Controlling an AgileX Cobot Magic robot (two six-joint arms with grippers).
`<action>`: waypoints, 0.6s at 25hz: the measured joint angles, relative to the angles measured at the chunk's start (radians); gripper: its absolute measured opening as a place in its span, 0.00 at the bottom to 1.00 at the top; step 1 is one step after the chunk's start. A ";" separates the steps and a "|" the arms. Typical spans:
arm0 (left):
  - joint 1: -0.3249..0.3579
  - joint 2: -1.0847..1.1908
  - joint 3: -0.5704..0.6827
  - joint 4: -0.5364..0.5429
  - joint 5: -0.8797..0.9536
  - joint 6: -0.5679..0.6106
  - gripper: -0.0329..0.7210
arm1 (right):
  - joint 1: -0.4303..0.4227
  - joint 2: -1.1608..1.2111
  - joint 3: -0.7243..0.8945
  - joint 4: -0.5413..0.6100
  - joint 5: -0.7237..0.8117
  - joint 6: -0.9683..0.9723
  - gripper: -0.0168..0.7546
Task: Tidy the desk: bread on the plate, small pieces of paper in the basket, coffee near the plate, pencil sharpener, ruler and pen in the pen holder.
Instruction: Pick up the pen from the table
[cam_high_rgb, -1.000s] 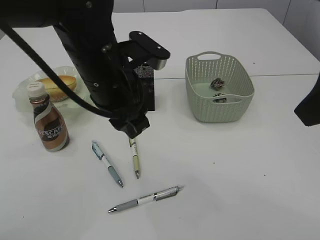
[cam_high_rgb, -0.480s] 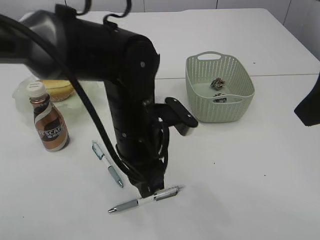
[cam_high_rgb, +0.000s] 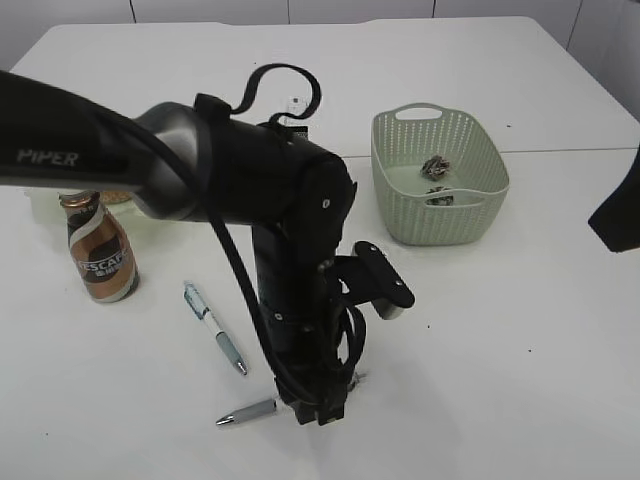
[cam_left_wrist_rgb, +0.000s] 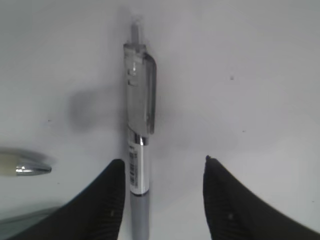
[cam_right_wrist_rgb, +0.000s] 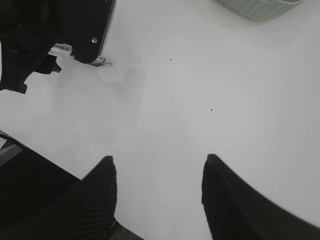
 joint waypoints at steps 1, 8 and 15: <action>0.000 0.010 0.000 0.005 -0.005 0.000 0.54 | 0.000 0.000 0.000 0.000 0.000 0.000 0.55; 0.000 0.024 0.000 0.034 -0.040 0.000 0.54 | 0.000 0.000 0.000 0.000 0.000 0.000 0.55; 0.000 0.024 0.000 0.044 -0.059 0.000 0.54 | 0.000 0.000 0.000 0.000 0.000 0.000 0.55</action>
